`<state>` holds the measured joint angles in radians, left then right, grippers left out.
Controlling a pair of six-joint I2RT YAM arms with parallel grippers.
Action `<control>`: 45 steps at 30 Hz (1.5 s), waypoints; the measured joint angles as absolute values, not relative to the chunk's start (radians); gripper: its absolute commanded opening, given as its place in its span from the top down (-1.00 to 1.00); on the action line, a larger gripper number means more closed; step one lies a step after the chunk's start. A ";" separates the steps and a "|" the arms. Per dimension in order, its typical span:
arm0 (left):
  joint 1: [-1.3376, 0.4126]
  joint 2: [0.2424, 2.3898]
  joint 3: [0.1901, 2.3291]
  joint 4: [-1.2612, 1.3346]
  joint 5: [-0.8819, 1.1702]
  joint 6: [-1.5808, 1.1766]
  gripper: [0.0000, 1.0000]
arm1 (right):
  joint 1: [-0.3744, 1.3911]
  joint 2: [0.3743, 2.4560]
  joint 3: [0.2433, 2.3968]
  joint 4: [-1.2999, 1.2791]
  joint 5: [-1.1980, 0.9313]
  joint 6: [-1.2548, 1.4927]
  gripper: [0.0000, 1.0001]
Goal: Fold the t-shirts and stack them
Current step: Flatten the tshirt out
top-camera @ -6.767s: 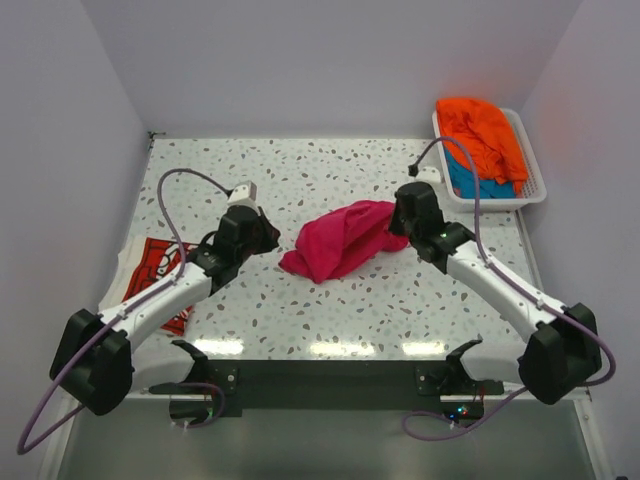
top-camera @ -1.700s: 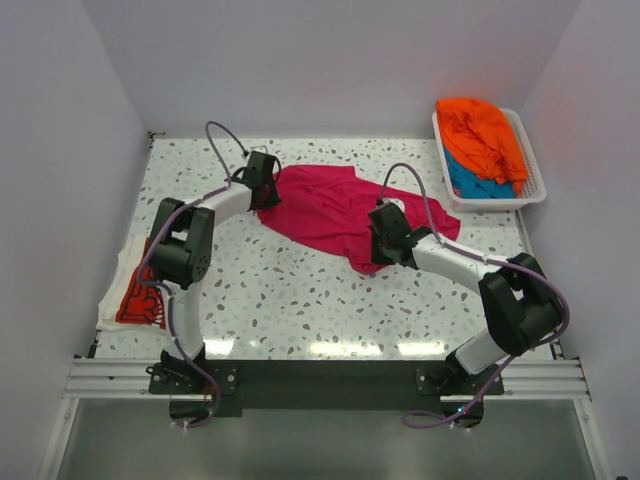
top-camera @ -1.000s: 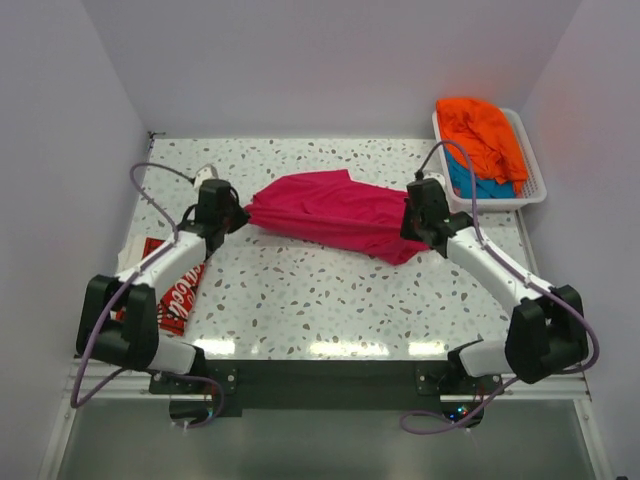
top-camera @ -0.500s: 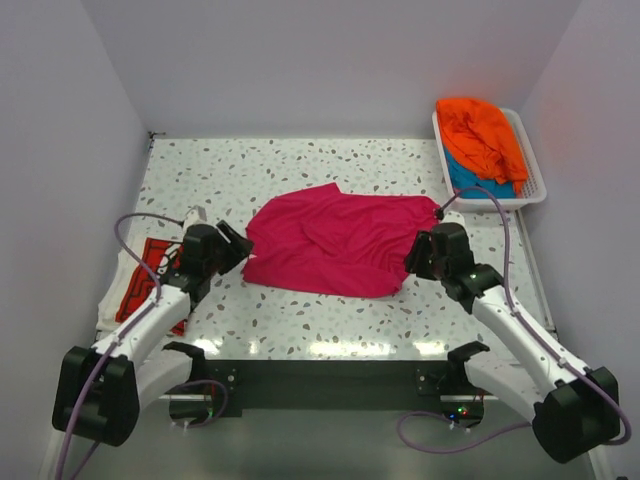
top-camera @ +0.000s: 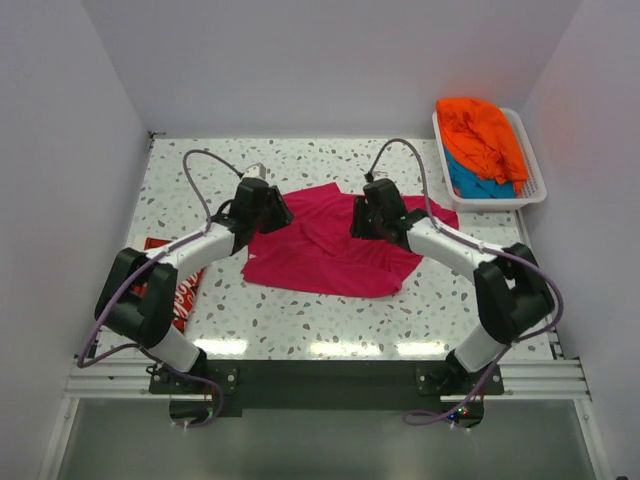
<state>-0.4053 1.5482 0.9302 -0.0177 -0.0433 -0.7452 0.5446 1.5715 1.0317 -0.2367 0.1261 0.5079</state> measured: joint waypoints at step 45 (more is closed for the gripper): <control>-0.465 0.846 0.515 -0.286 -0.130 -0.957 -0.22 | 1.383 1.494 0.773 -0.063 0.063 0.575 -0.04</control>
<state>-0.4648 0.8463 0.5148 -0.2859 -0.1295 -0.9569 1.3827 1.4944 0.7734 -0.0628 0.0631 0.5747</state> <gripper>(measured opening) 0.618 0.337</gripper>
